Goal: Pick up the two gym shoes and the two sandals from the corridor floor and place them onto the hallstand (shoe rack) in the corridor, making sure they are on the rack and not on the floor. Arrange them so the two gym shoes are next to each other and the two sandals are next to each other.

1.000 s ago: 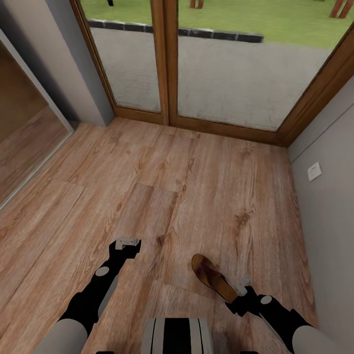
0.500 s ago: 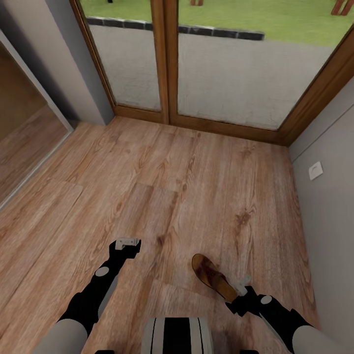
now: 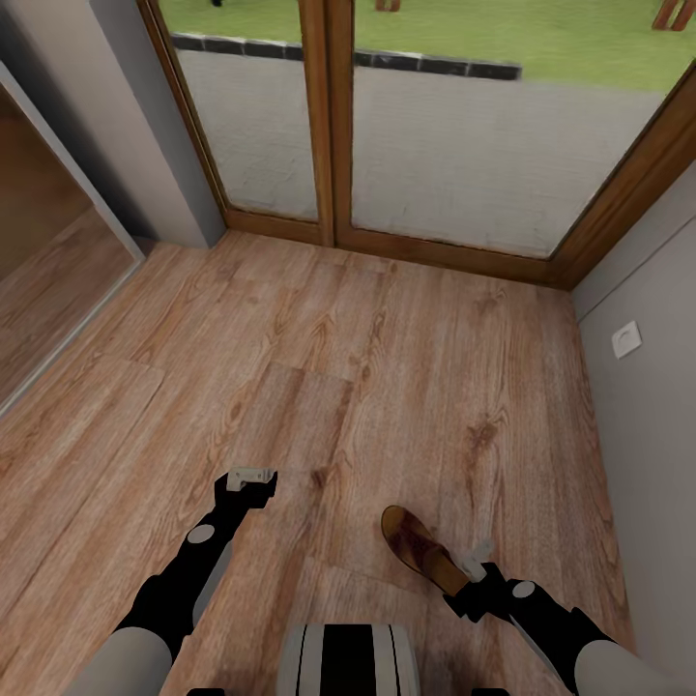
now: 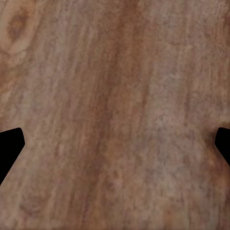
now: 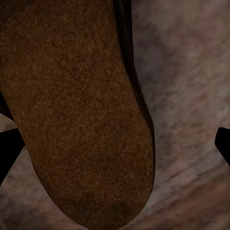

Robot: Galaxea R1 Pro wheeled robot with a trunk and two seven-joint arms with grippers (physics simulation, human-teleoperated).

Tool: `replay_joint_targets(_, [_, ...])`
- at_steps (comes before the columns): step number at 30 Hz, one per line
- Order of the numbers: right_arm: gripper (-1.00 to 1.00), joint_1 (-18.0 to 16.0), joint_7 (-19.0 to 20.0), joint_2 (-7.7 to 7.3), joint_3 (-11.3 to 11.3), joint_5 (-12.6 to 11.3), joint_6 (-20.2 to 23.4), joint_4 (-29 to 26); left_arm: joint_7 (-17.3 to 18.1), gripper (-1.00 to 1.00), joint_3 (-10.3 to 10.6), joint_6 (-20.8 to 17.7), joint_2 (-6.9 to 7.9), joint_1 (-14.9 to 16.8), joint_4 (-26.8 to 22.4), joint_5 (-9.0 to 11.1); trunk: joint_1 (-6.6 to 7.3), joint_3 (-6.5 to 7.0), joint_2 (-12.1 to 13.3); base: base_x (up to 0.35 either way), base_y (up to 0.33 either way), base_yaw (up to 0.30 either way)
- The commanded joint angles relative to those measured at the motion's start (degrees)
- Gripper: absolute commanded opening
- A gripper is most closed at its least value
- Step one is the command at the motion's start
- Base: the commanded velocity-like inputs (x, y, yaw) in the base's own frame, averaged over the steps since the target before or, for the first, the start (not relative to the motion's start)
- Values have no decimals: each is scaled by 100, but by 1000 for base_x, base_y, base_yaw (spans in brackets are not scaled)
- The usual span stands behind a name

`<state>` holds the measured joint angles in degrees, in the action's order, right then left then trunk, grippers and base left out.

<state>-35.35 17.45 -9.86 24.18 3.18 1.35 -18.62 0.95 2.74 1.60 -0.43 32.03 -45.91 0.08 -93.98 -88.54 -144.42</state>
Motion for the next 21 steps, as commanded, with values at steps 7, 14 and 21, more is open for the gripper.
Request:
replay_joint_targets(7, [-100,1,22,0,-1,34,14,-7,10,100,-2,16,0,1,3,1,1,-3,-1,0,0,0])
replay_joint_targets(14, [-100,0,22,-1,-1,34,14,-10,10,100,-2,16,0,2,3,1,1,-3,-1,0,0,0])
replay_joint_targets(21, [-100,1,22,1,-1,34,14,-9,10,100,-2,16,0,-2,3,1,1,-3,-1,0,0,0])
